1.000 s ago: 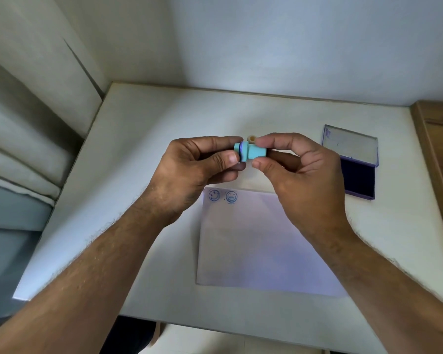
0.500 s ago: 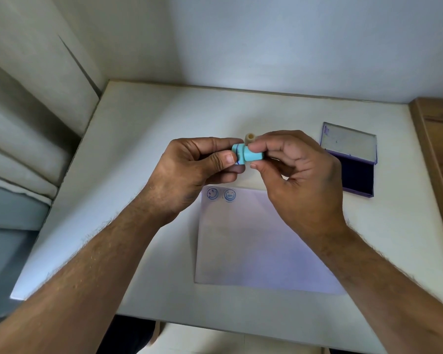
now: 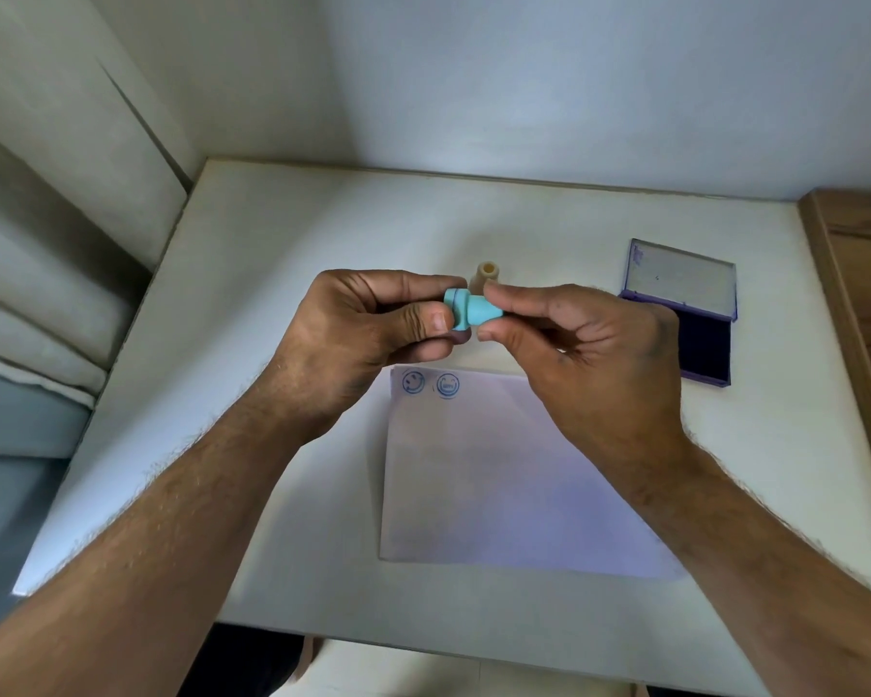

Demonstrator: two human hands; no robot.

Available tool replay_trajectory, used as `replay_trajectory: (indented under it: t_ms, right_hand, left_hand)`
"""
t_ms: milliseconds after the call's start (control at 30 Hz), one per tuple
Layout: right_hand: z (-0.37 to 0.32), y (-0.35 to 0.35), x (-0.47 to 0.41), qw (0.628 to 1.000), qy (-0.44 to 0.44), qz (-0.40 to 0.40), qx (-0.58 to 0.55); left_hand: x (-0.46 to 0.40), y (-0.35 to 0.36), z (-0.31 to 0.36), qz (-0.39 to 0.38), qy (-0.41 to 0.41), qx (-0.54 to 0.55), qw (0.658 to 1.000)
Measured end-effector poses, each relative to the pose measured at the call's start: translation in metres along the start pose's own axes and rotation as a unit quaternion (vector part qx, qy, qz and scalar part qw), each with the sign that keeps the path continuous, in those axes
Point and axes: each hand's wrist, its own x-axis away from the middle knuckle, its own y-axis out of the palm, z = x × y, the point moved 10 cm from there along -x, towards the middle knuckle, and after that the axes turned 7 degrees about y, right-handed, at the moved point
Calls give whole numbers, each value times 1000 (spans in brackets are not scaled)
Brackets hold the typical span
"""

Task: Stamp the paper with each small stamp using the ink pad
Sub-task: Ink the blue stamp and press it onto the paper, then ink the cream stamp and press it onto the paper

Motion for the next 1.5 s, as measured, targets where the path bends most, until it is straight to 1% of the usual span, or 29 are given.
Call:
replay_trajectory:
  t_ms: [67, 167, 233, 300, 367, 400, 467, 533, 633, 700, 733, 867, 900, 967, 1033, 1067, 1133, 1167, 1200, 1267, 1333, 1500]
  right_hand:
    - [15, 4, 0, 993, 97, -20, -58]
    - [33, 18, 3, 952, 238, -70, -179]
    - [42, 28, 8, 908, 312, -94, -264]
    - [49, 38, 15, 849, 388, -106, -342]
    - [52, 46, 23, 806, 441, -121, -376]
    - [53, 49, 27, 789, 463, -128, -383]
    - [55, 54, 33, 757, 500, -142, -396]
    - [57, 58, 39, 728, 527, -156, -411]
    - [61, 59, 41, 712, 545, -167, -411]
    - [60, 57, 38, 710, 544, -167, -415]
    - [59, 57, 36, 709, 542, -165, -419]
    - [54, 52, 25, 716, 525, -154, -434]
    - [53, 49, 21, 725, 517, -146, -431]
    - [55, 35, 9, 765, 494, -108, -400]
    - [62, 12, -4, 821, 463, -46, -330]
    - [65, -2, -11, 852, 443, -17, -279]
    - [64, -26, -22, 912, 387, 23, -135]
    - [61, -34, -26, 933, 354, 34, -56]
    - [57, -37, -29, 946, 321, 36, 12]
    - [49, -33, -31, 958, 264, 22, 107]
    - [46, -23, -32, 961, 217, 4, 170]
    - [50, -6, -30, 952, 167, -32, 253]
  left_hand:
    - [0, -2, 1, 7, 3, 7, 1000]
    - [0, -3, 3, 7, 16, 0, 1000]
    - [0, -3, 5, 2, 29, -7, 1000]
    - [-1, -3, 9, -3, 48, -16, 999]
    - [-2, -2, 15, -6, 73, -40, 997]
    - [-1, -2, 20, -5, 89, -68, 994]
    - [1, -2, 29, -9, 131, -171, 977]
    - [4, 1, 38, -22, 183, -279, 943]
    - [11, 7, 48, -31, 245, -339, 908]
    - [17, 14, 57, -27, 286, -363, 886]
    - [19, 16, 60, -22, 297, -367, 881]
    - [19, 12, 63, 20, 296, -371, 880]
    - [18, 8, 64, 39, 289, -375, 880]
    - [17, -2, 66, 87, 271, -379, 880]
    - [17, -12, 67, 126, 256, -380, 880]
    - [17, -15, 67, 137, 251, -380, 880]
    - [17, -18, 65, 144, 240, -379, 882]
    - [17, -17, 64, 143, 236, -379, 883]
    - [16, -16, 61, 138, 232, -380, 885]
    - [16, -11, 56, 120, 222, -384, 888]
    - [14, -8, 50, 105, 206, -389, 892]
    - [13, -10, 39, 97, 161, -402, 896]
